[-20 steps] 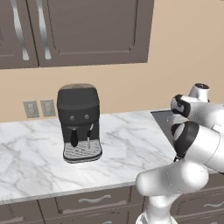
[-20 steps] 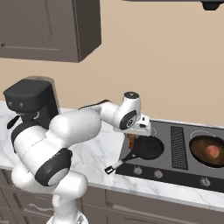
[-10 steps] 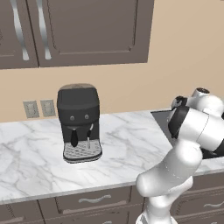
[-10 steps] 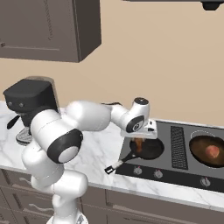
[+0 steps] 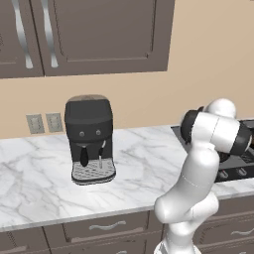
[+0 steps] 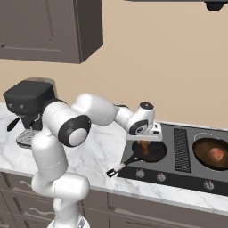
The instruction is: Place both pans onto different burners. Then place the onion and the chicken drumstick on different pans.
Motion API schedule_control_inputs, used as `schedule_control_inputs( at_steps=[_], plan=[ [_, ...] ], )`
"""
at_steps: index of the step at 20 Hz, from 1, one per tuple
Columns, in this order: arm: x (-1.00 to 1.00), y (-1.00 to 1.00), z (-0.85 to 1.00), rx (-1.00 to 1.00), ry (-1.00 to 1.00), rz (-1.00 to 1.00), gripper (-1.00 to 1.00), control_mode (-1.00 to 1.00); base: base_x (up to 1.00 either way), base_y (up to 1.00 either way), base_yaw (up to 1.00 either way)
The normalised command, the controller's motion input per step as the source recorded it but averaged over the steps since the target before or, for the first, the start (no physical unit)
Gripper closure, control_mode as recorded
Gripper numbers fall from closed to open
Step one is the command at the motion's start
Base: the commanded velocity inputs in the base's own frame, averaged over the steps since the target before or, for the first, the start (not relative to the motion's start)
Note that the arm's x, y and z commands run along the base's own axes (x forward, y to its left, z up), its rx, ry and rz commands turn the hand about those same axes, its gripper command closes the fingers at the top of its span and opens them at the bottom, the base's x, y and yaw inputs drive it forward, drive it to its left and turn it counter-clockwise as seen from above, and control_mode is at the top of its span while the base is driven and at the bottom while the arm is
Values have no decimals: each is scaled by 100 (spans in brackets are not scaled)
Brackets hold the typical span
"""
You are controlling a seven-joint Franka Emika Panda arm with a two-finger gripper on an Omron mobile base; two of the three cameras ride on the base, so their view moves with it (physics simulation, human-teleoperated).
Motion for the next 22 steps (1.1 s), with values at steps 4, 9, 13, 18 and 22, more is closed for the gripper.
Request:
schedule_control_inputs(
  at_steps=[4, 9, 13, 18, 22],
  plan=[
    [31, -31, -9, 1, 0, 0, 100, -100, 0, 0, 0],
    [14, -13, -9, 0, 0, 0, 100, -100, 0, 0, 0],
    [1, -2, -22, 0, 0, 0, 100, -100, 0, 0, 0],
    [0, 0, -30, 0, 0, 0, 100, -100, 0, 0, 0],
    [0, 0, -26, 0, 0, 0, 100, -100, 0, 0, 0]
  ],
)
